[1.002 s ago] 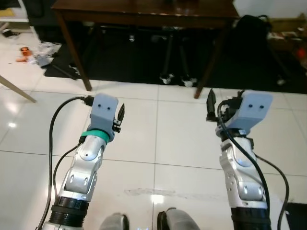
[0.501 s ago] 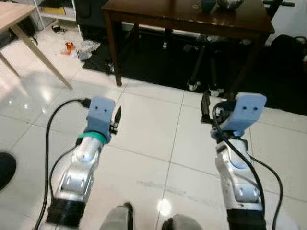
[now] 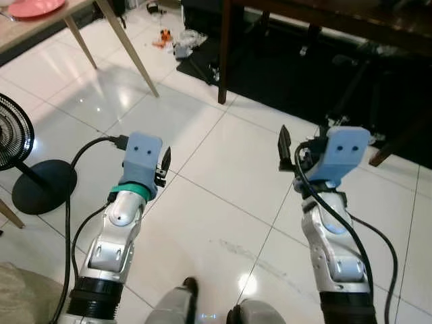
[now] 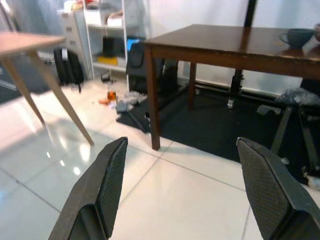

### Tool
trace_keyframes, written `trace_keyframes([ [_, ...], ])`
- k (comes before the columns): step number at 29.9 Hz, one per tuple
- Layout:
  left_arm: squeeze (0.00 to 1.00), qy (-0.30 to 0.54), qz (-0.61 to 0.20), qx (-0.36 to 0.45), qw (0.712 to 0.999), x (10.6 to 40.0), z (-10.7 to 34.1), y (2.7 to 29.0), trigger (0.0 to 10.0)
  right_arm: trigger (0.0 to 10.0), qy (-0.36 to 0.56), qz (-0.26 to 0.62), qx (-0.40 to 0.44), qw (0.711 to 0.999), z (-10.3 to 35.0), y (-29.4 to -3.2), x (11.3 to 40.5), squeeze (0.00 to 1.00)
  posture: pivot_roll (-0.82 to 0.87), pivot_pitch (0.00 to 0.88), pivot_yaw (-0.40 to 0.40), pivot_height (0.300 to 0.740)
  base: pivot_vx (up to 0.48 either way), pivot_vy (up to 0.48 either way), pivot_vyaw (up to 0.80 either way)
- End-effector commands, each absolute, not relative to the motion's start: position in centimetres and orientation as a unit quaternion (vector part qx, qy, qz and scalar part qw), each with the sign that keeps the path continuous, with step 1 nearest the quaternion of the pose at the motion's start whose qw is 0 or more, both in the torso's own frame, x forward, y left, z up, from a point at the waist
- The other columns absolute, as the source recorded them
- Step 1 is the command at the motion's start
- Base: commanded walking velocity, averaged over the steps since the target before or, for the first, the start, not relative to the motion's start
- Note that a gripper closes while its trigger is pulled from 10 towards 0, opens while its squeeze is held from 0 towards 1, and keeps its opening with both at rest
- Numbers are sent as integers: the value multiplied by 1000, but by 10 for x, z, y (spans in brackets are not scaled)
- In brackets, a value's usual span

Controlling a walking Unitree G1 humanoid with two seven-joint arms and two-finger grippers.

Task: Setting the table

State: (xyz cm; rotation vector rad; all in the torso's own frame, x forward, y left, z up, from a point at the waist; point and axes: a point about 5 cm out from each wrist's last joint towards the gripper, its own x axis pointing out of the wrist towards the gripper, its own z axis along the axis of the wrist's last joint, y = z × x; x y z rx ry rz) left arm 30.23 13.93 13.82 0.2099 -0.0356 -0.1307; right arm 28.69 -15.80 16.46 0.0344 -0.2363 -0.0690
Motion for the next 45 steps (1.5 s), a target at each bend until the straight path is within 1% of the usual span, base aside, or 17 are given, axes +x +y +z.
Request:
trace_keyframes([
  [1, 0, 0, -58, 108, 992, 300, 131, 144, 10000, 10000, -112, -26, 18, 993, 162, -153, 286, 0, -29, 18, 42, 740, 0, 0, 800],
  [30, 0, -1, -49, 109, 993, 302, 131, 143, 10000, 10000, -111, -23, 17, 993, 162, -153, 285, 0, -29, 25, 41, 740, 0, 0, 800],
  [32, 0, -1, -51, 112, 992, 302, 130, 144, 10000, 10000, -109, -29, 12, 994, 161, -155, 285, 0, -29, 25, 43, 740, 0, 0, 800],
  [35, 0, -6, -55, 118, 991, 303, 132, 143, 10000, 10000, -92, -67, -49, 992, 153, -171, 287, 0, -28, 25, 44, 740, 0, 0, 800],
  [36, 0, -6, -55, 118, 991, 303, 132, 143, 10000, 10000, -92, -67, -49, 992, 153, -171, 287, 0, -28, 25, 44, 740, 0, 0, 800],
  [38, 0, -11, -59, 120, 991, 307, 134, 144, 10000, 10000, -88, -84, -74, 990, 150, -186, 285, 0, -26, 25, 45, 740, 0, 0, 800],
  [39, 0, -11, -59, 120, 991, 307, 134, 144, 10000, 10000, -88, -84, -74, 990, 150, -186, 285, 0, -26, 25, 45, 740, 0, 0, 800],
  [41, 0, -16, -67, 124, 990, 311, 137, 147, 10000, 10000, -91, -82, -90, 988, 150, -196, 282, 0, -26, 25, 45, 740, 0, 0, 800],
  [45, 0, -17, -82, 128, 988, 315, 140, 150, 10000, 10000, -90, -70, -102, 988, 148, -201, 277, 0, -26, 25, 45, 740, 0, 0, 800],
])
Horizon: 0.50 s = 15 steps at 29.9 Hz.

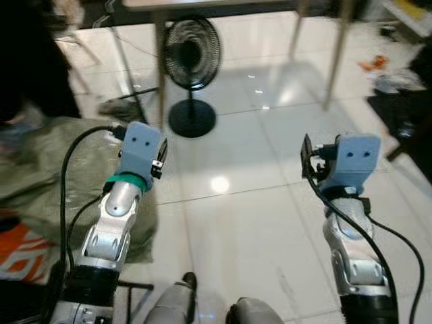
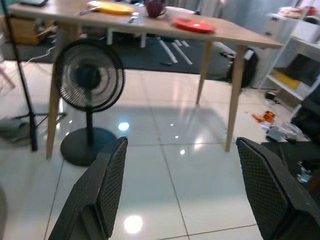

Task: Setting the table

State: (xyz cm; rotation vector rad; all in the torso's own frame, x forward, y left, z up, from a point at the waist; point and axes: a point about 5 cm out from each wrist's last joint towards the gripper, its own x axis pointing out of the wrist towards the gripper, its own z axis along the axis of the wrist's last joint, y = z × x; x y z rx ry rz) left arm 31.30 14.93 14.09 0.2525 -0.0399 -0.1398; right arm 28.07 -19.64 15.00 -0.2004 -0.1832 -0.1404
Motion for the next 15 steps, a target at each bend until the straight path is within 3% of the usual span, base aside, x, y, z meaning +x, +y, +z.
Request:
trace_keyframes([
  [1, 0, -17, -82, 128, 988, 315, 140, 150, 10000, 10000, -90, -70, -102, 988, 148, -201, 277, 0, -26, 25, 45, 740, 0, 0, 800],
  [11, 0, -23, -116, 135, 984, 320, 144, 147, 10000, 10000, -94, -43, -121, 987, 144, -199, 270, 0, -40, 20, 67, 740, 0, 0, 800],
  [15, 0, -35, -110, 129, 985, 321, 146, 143, 10000, 10000, -107, -53, -86, 989, 149, -198, 274, 0, -35, 17, 63, 740, 254, 0, 0],
])
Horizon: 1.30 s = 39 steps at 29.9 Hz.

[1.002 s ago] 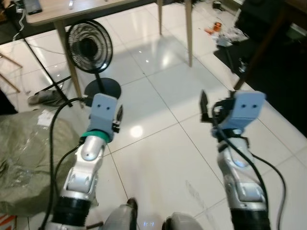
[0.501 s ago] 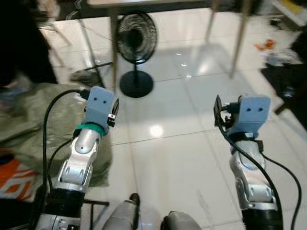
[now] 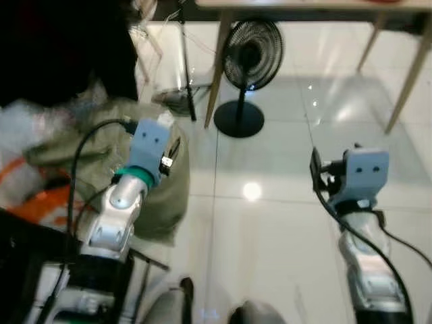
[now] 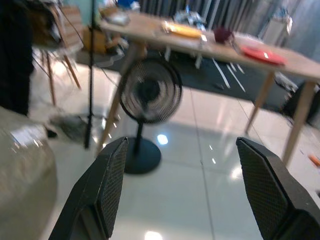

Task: Setting the table

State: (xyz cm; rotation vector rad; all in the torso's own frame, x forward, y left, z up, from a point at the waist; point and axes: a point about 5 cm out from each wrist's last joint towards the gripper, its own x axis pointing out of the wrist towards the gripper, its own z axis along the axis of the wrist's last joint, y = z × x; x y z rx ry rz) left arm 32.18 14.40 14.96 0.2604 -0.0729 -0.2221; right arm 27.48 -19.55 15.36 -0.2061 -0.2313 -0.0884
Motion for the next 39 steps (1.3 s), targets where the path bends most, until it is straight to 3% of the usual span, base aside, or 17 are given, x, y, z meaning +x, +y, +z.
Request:
trace_keyframes([
  [1, 0, -37, -109, 128, 985, 321, 146, 141, 10000, 10000, -109, -55, -80, 989, 150, -198, 274, 0, -35, 17, 63, 740, 465, 0, 0],
  [15, 0, -43, -118, 125, 984, 324, 147, 137, 10000, 10000, -111, -75, -67, 989, 150, -205, 273, 0, -42, 5, 64, 740, 465, 0, 0],
  [29, 0, -45, -122, 125, 984, 324, 146, 136, 10000, 10000, -102, -107, -56, 987, 148, -213, 274, 0, -41, 13, 64, 740, 465, 0, -730],
  [39, 0, -47, -122, 127, 983, 323, 146, 135, 10000, 10000, -113, -96, -54, 987, 152, -207, 275, 0, -36, 23, 64, 740, 465, 0, 0],
])
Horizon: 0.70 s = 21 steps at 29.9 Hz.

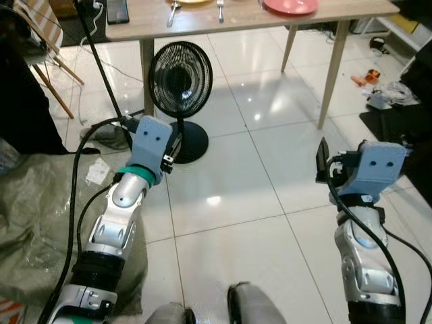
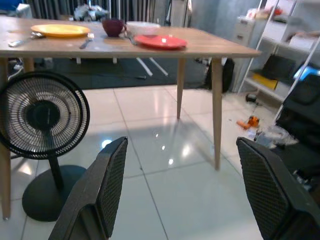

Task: Setting the table

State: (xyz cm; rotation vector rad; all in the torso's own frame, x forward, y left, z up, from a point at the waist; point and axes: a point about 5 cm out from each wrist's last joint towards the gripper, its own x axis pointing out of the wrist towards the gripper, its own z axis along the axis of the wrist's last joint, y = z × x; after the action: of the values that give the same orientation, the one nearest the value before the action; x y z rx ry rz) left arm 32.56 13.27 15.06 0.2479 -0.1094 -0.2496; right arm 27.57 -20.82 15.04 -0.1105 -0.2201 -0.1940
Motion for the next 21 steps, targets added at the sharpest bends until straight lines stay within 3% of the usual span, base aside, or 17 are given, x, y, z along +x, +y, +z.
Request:
trace_keyframes([
  [1, 0, -53, -121, 132, 982, 323, 148, 136, 10000, 10000, -120, -91, -53, 987, 155, -205, 275, 0, -31, 24, 63, 740, 461, 0, 0],
  [8, 0, -64, -106, 131, 984, 323, 155, 145, 10000, 10000, -141, -46, -90, 985, 165, -191, 279, 0, -21, 24, 65, 740, 456, 0, 0],
  [21, 0, -85, -102, 128, 983, 318, 159, 145, 10000, 10000, -126, -28, -101, 986, 161, -195, 284, 0, 12, 28, 24, 740, 441, 0, 0],
])
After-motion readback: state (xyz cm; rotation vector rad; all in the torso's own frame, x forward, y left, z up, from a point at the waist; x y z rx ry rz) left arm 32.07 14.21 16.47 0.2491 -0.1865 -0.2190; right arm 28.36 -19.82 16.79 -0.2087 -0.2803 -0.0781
